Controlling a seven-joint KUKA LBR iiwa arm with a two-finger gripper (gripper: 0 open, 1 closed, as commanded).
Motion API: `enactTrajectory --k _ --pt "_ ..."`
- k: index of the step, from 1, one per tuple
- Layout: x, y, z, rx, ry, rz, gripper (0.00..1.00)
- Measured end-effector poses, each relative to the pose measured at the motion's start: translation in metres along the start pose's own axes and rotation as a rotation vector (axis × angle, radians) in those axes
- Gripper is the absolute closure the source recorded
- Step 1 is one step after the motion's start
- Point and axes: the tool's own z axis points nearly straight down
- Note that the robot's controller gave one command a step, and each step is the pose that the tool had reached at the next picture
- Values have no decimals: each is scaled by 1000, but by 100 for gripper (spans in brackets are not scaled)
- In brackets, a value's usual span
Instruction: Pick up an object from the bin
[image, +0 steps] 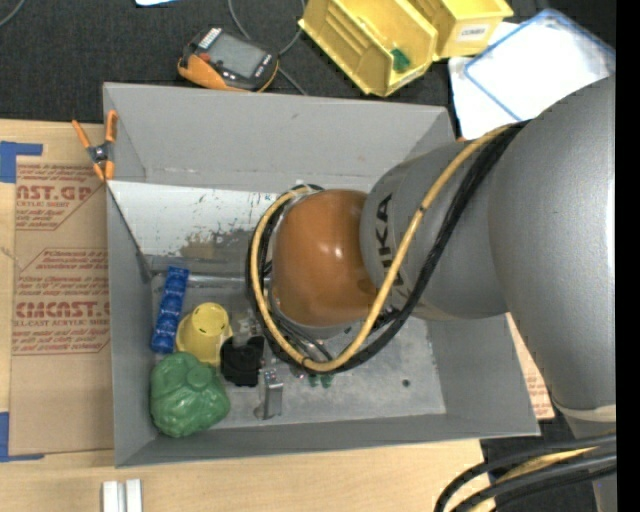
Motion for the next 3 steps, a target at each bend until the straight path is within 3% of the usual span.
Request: enactTrajectory --k 1,2,3 --pt "-29 -37 44 1 7 -185 0" --pt "-12 71 67 17 -6 -348 0" --pt "-72 -89 69 1 -5 -409 100"
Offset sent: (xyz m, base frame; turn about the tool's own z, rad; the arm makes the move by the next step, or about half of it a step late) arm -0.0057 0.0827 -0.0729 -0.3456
